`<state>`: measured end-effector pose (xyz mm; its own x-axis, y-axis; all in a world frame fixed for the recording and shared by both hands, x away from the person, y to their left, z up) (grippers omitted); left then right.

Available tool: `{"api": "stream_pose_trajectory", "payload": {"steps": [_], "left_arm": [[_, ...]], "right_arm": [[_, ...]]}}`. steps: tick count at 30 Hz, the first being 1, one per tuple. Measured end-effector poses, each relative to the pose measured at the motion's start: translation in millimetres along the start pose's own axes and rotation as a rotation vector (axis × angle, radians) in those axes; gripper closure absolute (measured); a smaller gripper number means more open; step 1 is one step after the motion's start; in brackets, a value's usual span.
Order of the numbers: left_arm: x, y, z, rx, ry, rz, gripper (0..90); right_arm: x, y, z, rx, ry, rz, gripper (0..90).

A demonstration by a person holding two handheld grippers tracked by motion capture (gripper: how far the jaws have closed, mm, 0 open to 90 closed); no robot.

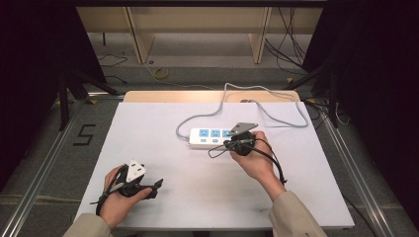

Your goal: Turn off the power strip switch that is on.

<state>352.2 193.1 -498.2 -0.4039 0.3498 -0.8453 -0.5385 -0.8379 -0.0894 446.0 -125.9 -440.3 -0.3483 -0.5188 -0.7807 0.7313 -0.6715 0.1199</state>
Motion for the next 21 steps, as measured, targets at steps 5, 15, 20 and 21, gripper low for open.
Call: {"api": "stream_pose_trajectory", "payload": {"steps": [5,15,20,21], "left_arm": [[-0.1,0.3,-0.1,0.003,-0.002,0.000,16.0],[-0.1,0.4,-0.1,0.005,-0.007,0.002,16.1],[-0.1,0.6,-0.2,0.006,-0.007,0.001,16.1],[-0.2,0.7,-0.3,0.006,-0.006,0.002,16.1]], "right_arm": [[-1.9,1.5,-2.3,0.002,-0.008,0.000,90.0],[-10.6,2.9,-7.0,-0.003,-0.016,0.018,90.0],[-14.0,2.9,-9.6,-0.004,-0.020,0.020,90.0],[-14.6,2.6,-10.2,-0.006,-0.019,0.018,90.0]]}}
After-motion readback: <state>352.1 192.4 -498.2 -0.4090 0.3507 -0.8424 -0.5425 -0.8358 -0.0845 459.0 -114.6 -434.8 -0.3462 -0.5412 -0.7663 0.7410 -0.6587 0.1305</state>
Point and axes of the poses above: each handheld gripper's, and its own axes: z roughly backward along the jaws, x roughly out of its underside, y roughly to its right, the point moved 3 cm from there along -z, roughly forward along the jaws, and after that the axes turned 6 degrees about y, right-handed, at the moved point
